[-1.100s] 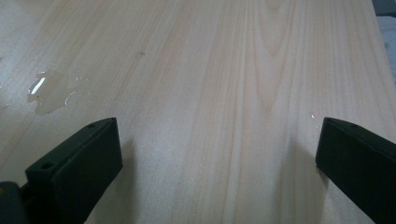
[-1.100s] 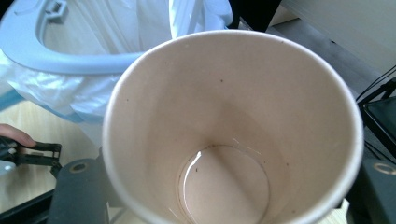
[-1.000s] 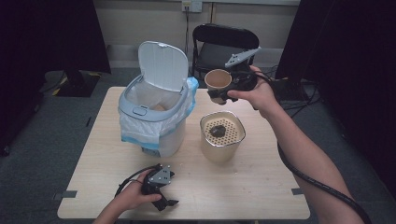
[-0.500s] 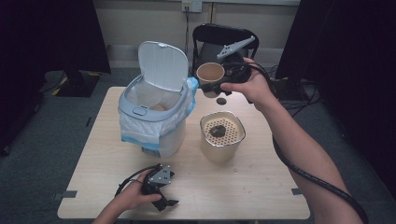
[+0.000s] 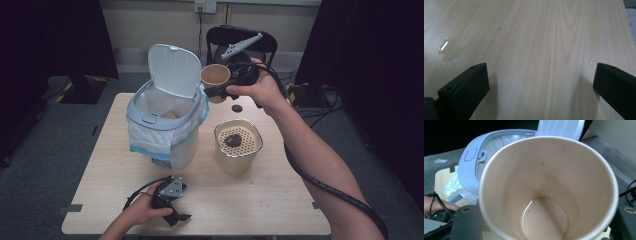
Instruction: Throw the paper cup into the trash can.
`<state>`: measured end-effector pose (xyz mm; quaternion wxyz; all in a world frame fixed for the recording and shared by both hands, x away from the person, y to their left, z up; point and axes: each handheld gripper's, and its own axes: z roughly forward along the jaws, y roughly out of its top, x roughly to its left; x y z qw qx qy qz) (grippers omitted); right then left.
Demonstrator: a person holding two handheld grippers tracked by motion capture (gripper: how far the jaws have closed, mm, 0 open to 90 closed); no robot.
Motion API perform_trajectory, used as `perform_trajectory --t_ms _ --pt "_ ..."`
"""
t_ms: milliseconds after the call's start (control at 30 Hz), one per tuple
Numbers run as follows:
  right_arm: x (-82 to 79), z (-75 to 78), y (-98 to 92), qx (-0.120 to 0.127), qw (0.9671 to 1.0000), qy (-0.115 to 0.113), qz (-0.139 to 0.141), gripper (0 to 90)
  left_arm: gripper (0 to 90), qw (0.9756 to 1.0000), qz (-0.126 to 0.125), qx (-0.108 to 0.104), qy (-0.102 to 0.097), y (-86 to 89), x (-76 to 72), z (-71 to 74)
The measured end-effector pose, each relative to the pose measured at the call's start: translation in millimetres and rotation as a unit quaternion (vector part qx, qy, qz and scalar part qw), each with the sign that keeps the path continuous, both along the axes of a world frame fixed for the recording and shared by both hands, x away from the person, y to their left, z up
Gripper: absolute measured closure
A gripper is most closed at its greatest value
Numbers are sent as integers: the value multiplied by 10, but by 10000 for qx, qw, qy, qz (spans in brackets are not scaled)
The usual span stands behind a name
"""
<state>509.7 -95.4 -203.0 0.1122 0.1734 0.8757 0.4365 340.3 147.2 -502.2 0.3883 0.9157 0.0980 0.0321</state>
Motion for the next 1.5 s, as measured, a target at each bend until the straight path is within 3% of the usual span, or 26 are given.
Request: perform_trajectory --t_ms 267,767,1500 --pt "3 74 149 16 9999 -49 140 273 0 10000 -3 3 0 0 0 0" --pt "16 79 390 87 9996 -24 269 273 0 10000 -4 -5 0 -1 0 -1" --pt "94 -78 776 83 9992 53 377 270 0 10000 -15 6 0 1 2 0"
